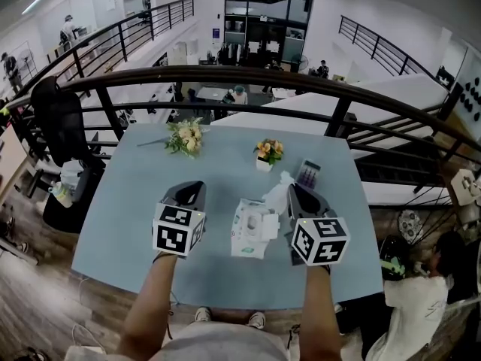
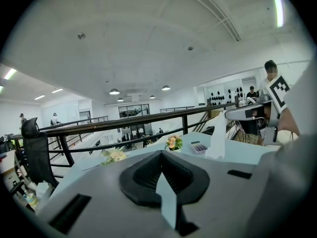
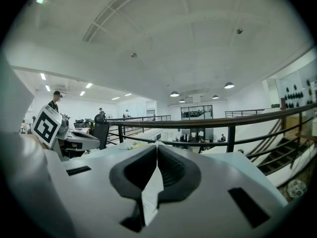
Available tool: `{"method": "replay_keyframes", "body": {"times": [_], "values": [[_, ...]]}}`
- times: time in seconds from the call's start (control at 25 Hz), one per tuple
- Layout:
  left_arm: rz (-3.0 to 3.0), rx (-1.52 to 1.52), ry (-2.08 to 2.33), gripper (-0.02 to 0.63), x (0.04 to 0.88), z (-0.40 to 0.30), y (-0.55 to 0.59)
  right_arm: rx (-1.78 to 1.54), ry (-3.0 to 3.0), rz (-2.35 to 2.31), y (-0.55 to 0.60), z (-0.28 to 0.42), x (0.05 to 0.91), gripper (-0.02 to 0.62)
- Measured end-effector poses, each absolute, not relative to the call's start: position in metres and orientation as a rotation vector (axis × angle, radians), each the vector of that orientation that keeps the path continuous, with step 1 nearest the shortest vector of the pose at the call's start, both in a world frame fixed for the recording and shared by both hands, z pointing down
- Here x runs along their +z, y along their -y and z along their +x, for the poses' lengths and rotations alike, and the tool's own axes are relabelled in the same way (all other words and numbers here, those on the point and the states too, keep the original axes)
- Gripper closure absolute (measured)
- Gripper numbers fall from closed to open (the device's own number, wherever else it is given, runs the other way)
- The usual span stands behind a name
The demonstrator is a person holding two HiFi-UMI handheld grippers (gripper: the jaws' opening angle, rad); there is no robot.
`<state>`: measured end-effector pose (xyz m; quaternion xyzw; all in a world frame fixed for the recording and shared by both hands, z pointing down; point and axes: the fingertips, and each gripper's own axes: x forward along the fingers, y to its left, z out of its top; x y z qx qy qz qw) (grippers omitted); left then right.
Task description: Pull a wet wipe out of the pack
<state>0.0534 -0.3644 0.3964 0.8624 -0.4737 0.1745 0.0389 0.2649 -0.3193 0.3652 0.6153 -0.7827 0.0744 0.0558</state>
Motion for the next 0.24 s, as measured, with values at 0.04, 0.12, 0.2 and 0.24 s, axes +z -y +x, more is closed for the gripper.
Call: {"method": "replay_keyframes", "body": {"times": [0.04,0.12,0.2,0.24], "values": [[2.644,0.537,1.451,0.611,0.3966,0.053,0.3645,0.225,2.375,1.867,0.3196,0.2646,0.3651,0.584],[2.644,0.539,1.449,0.611,0.3971,0.0524,0.3644,0.225,2.374,1.866,0.3198,0.2638,0.3648,0.584],[2.643,0.541,1.448,0.611,0.3975,0.0518,0.3645,0.225,2.372,1.863,0.3201,0.263,0.3648,0.584],[2.643,0.542,1.448,0.611,0.3976,0.0514,0.3646,0.225,2.372,1.862,0.3203,0.2626,0.3648,0.584]]}}
